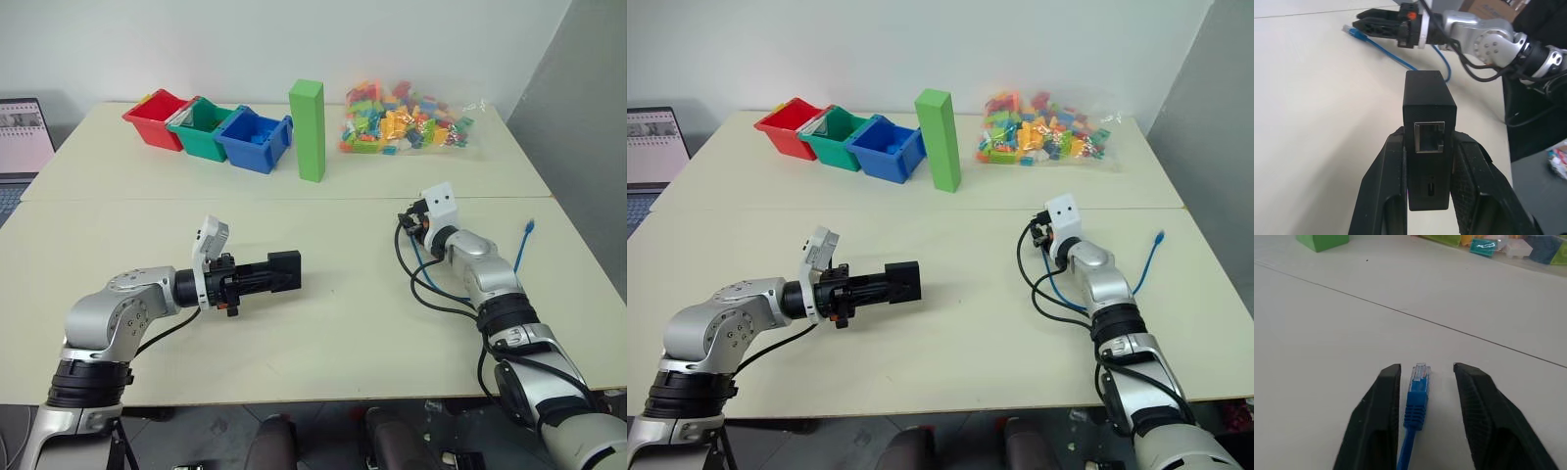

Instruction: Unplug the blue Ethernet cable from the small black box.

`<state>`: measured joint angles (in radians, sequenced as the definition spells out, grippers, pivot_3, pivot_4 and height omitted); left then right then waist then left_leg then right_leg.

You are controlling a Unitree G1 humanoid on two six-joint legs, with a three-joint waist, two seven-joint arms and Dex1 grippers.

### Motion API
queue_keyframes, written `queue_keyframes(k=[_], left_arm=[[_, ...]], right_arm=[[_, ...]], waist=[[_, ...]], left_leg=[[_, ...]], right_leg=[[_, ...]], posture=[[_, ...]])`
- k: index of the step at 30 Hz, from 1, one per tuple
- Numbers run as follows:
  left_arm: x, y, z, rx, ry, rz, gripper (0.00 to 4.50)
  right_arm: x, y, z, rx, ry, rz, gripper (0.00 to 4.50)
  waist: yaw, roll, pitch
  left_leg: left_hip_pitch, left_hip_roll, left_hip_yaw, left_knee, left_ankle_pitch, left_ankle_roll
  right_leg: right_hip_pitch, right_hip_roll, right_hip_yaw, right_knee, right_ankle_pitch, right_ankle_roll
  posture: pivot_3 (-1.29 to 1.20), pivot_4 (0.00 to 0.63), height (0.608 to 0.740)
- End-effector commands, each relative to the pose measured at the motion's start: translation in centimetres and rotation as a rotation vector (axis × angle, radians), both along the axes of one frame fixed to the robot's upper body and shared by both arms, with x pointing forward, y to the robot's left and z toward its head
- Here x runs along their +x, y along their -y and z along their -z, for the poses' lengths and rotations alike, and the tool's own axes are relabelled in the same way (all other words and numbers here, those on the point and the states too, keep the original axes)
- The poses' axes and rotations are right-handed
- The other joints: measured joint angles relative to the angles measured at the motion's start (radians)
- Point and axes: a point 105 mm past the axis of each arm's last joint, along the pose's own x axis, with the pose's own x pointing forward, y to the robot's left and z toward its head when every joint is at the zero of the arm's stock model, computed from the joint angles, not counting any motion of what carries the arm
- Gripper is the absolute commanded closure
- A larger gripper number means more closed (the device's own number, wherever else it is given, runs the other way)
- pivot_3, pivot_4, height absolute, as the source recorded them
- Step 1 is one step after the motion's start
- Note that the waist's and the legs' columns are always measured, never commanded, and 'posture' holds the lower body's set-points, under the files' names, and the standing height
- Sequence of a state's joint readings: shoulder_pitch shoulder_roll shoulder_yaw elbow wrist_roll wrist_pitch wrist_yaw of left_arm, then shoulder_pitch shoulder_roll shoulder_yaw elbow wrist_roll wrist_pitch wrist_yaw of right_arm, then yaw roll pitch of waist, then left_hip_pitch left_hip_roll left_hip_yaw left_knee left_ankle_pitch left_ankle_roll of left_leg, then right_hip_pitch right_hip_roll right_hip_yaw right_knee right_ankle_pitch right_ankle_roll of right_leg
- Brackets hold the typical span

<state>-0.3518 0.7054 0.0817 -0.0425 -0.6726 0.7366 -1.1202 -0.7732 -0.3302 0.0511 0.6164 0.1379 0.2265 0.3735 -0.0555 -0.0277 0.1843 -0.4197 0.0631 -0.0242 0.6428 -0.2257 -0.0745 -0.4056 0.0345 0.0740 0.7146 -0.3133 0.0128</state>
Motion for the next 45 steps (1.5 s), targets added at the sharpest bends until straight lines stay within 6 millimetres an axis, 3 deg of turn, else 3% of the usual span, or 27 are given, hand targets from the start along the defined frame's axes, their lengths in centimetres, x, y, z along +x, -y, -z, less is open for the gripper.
queue_keyframes(k=[1,5,8,11,13,21,24,37,41,45], left_arm=[[2.1,-0.6,-0.7,0.022,0.145,-0.147,3.71],[6.9,-3.6,-1.4,0.074,0.334,-0.513,3.71],[8.9,-5.7,-1.7,0.12,0.445,-0.692,3.71],[10.0,-6.9,-1.2,0.147,0.486,-0.777,3.71],[10.5,-7.7,-0.7,0.168,0.496,-0.824,3.71],[11.2,-9.7,1.4,0.187,0.453,-0.916,3.71],[10.9,-10.0,2.1,0.154,0.407,-0.914,2.95],[8.0,-11.8,2.8,0.173,0.375,-0.927,0.53],[6.6,-12.4,2.8,0.217,0.335,-0.938,0.53],[4.2,-12.9,1.7,0.335,0.303,-0.86,0.53]], right_arm=[[-1.0,-0.6,-4.6,0.006,0.173,-0.086,1.61],[-4.6,-4.3,-6.7,0.001,0.238,-0.341,0.79],[-8.3,-7.4,-7.2,0.027,0.186,-0.567,0.14],[-11.9,-9.9,-7.3,0.004,0.127,-0.759,0.06],[-13.1,-10.7,-7.5,-0.006,0.106,-0.808,0.06],[-13.6,-11.4,-7.3,-0.053,0.069,-0.815,0.06],[-13.6,-11.4,-6.9,-0.061,0.059,-0.809,0.0],[-13.6,-11.2,-6.2,-0.071,0.033,-0.798,0.0],[-13.6,-10.6,-5.8,-0.075,0.018,-0.781,0.0],[-13.5,-8.4,-5.4,-0.079,-0.003,-0.731,0.0]], waist=[[0.001,0.0,0.0],[0.009,0.0,0.0],[0.012,0.0,0.0],[0.016,0.0,0.0],[0.02,0.0,0.0],[0.024,-0.001,0.0],[0.024,-0.001,0.0],[0.021,-0.001,0.0],[0.021,-0.001,0.0],[0.021,-0.001,-0.001]], left_leg=[[0.0,0.0,0.0,0.0,0.0,0.0],[0.0,0.0,-0.001,0.001,0.0,0.0],[0.0,0.001,-0.001,0.001,0.0,0.0],[0.0,0.0,-0.001,0.001,0.0,0.0],[0.0,0.0,-0.001,0.001,0.0,0.0],[-0.001,-0.001,-0.001,0.002,0.0,0.0],[-0.001,-0.001,-0.002,0.002,0.0,0.0],[-0.001,0.0,-0.002,0.002,0.0,0.0],[-0.001,0.0,-0.002,0.002,0.0,0.0],[-0.001,0.0,-0.002,0.002,0.0,0.0]], right_leg=[[0.0,0.0,0.0,0.001,0.0,0.0],[0.0,0.0,0.0,0.0,0.0,0.0],[0.0,0.0,-0.001,0.0,0.0,0.0],[0.0,0.0,-0.001,0.001,0.0,0.0],[0.0,-0.001,-0.001,0.0,0.0,0.0],[0.001,-0.001,-0.002,0.0,0.0,0.001],[0.001,-0.001,-0.003,0.0,0.0,0.001],[0.001,0.0,-0.003,0.0,0.0,0.001],[0.001,0.0,-0.002,0.0,0.0,0.001],[0.001,0.0,-0.002,0.0,0.0,0.001]], posture=[[0.0,0.15,0.74],[0.0,0.15,0.74],[0.0,0.15,0.74],[0.0,0.15,0.74],[0.0,0.15,0.74],[0.0,0.15,0.74],[0.0,0.15,0.74],[0.0,0.15,0.74],[0.0,0.15,0.74],[0.0,0.15,0.74]])
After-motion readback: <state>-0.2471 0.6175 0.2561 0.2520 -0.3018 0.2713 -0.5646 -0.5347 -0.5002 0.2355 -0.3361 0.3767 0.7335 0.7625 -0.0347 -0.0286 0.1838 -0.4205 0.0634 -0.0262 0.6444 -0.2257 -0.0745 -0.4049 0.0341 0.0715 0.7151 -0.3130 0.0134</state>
